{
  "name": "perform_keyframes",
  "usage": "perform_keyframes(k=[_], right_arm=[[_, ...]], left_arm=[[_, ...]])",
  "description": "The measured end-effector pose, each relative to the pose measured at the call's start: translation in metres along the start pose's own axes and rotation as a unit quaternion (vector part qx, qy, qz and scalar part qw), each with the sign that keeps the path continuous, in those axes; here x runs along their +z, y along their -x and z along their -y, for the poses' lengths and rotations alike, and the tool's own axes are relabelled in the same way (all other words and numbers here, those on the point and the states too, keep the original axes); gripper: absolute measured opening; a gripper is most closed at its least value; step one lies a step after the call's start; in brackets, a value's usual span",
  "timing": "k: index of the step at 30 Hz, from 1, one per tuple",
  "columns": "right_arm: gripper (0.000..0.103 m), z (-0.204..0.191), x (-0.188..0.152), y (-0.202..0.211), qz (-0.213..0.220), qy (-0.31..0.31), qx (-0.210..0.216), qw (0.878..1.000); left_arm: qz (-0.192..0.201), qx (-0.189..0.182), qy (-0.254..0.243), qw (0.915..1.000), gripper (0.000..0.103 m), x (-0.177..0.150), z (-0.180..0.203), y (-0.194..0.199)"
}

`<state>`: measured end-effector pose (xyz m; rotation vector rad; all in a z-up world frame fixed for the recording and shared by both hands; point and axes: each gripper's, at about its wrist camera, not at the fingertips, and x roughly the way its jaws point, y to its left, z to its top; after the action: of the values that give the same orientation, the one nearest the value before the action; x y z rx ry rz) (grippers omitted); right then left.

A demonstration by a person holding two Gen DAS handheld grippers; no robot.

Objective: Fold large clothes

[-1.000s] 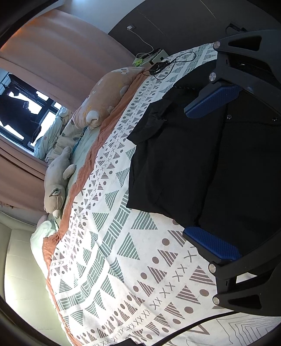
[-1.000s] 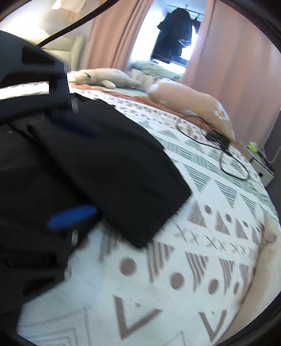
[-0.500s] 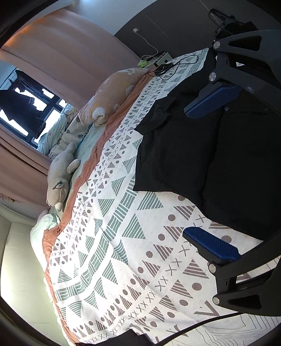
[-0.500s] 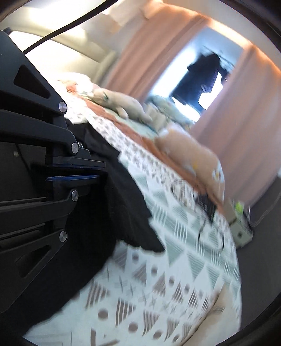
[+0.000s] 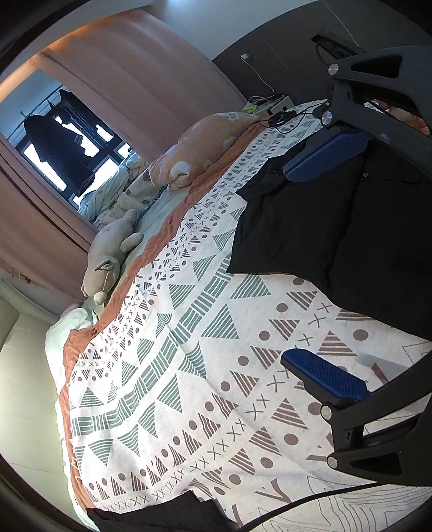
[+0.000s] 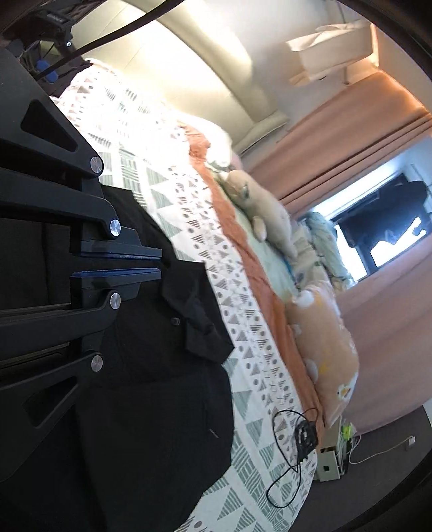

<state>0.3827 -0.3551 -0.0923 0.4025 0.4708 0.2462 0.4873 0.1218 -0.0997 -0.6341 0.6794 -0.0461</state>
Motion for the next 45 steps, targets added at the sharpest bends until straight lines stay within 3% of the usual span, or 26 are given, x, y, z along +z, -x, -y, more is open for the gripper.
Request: perform_keyframes(k=[6, 8, 9, 10, 14, 20, 21, 23, 25, 28, 37, 38, 39, 40, 43, 45], right_arm=[[0.007, 0.045, 0.004, -0.007, -0.048, -0.077, -0.017, 0.996], [0.04, 0.062, 0.009, 0.006, -0.042, -0.094, -0.026, 0.994], [0.08, 0.064, 0.011, 0.014, -0.037, -0.1, -0.024, 0.994], [0.093, 0.07, 0.013, 0.026, -0.027, -0.108, -0.019, 0.994], [0.093, 0.105, 0.014, 0.063, -0.005, -0.14, -0.037, 0.989], [0.093, 0.17, 0.004, 0.112, 0.019, -0.197, -0.107, 0.974], [0.092, 0.181, 0.002, 0.119, 0.019, -0.206, -0.12, 0.971], [0.079, 0.192, -0.001, 0.124, 0.015, -0.22, -0.13, 0.967], [0.068, 0.204, -0.004, 0.124, 0.001, -0.243, -0.123, 0.962], [0.061, 0.211, -0.005, 0.119, -0.017, -0.254, -0.121, 0.959], [0.059, 0.229, -0.005, 0.078, -0.069, -0.264, -0.153, 0.95], [0.055, 0.229, -0.005, 0.074, -0.07, -0.259, -0.156, 0.951], [0.04, 0.225, -0.004, 0.072, -0.074, -0.247, -0.162, 0.952], [0.033, 0.23, 0.0, 0.066, -0.077, -0.241, -0.168, 0.953], [0.023, 0.23, 0.006, 0.062, -0.076, -0.22, -0.186, 0.955], [0.021, 0.228, 0.008, 0.064, -0.069, -0.21, -0.189, 0.957]], left_arm=[[0.001, -0.005, -0.002, 1.0, 0.103, 0.0, 0.002, 0.001], [-0.001, -0.006, -0.003, 1.0, 0.103, 0.0, 0.005, -0.001], [-0.001, -0.007, -0.003, 1.0, 0.103, -0.001, 0.007, -0.001], [-0.001, -0.009, -0.002, 1.0, 0.103, -0.002, 0.009, -0.002], [-0.003, -0.011, -0.012, 0.9999, 0.103, -0.007, 0.021, -0.005], [-0.005, -0.007, -0.025, 0.9996, 0.103, -0.014, 0.037, -0.011], [-0.006, -0.006, -0.027, 0.9996, 0.103, -0.015, 0.04, -0.012], [-0.007, -0.003, -0.034, 0.9994, 0.103, -0.018, 0.045, -0.015], [-0.009, 0.003, -0.044, 0.999, 0.103, -0.021, 0.05, -0.019], [-0.013, 0.01, -0.053, 0.9984, 0.103, -0.024, 0.055, -0.023], [-0.02, 0.018, -0.058, 0.9979, 0.103, -0.028, 0.058, -0.031], [-0.02, 0.017, -0.059, 0.9979, 0.103, -0.028, 0.058, -0.031], [-0.02, 0.016, -0.059, 0.9979, 0.103, -0.029, 0.059, -0.031], [-0.021, 0.015, -0.059, 0.9979, 0.103, -0.029, 0.059, -0.031], [-0.021, 0.012, -0.058, 0.998, 0.103, -0.029, 0.059, -0.031], [-0.019, 0.008, -0.055, 0.9983, 0.103, -0.028, 0.058, -0.029]])
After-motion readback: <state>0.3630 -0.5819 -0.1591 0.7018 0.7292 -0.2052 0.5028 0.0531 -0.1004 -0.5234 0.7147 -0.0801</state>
